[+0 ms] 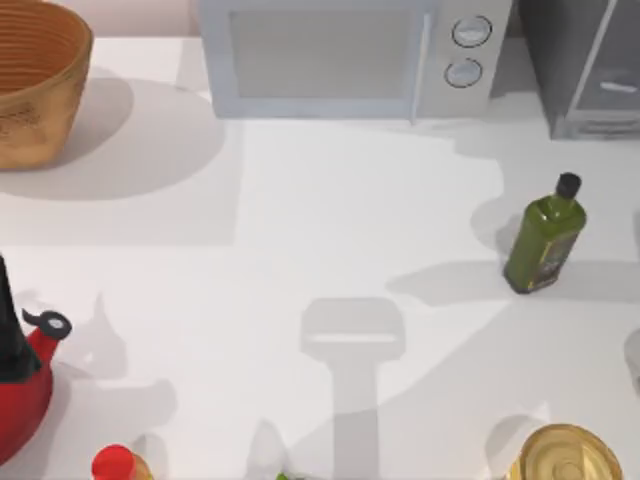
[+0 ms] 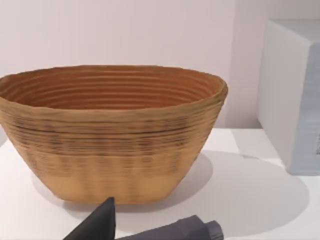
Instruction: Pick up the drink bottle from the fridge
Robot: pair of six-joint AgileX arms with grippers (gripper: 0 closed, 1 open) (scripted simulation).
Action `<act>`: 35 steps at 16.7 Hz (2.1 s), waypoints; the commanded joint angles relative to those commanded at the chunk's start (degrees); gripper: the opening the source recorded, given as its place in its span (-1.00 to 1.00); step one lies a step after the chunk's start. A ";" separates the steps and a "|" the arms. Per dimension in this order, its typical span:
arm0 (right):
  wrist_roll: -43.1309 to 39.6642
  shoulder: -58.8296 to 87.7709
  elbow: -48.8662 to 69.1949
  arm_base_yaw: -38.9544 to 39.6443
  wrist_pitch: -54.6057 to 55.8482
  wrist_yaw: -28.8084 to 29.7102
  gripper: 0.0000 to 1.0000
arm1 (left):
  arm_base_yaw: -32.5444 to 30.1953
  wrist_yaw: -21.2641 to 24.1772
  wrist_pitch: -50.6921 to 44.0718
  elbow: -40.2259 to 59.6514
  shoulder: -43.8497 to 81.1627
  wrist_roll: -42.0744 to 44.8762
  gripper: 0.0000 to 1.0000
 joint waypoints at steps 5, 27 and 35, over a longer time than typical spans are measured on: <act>0.09 -0.54 0.01 0.00 -0.64 -0.02 -1.00 | 0.00 0.00 0.00 0.00 0.00 0.00 1.00; 0.14 -21.49 -28.69 -1.58 7.00 -2.59 -1.00 | 0.00 0.00 0.00 0.00 0.00 0.00 1.00; 0.12 -56.86 -43.71 2.95 -12.69 1.34 -1.00 | 0.00 0.00 0.00 0.00 0.00 0.00 1.00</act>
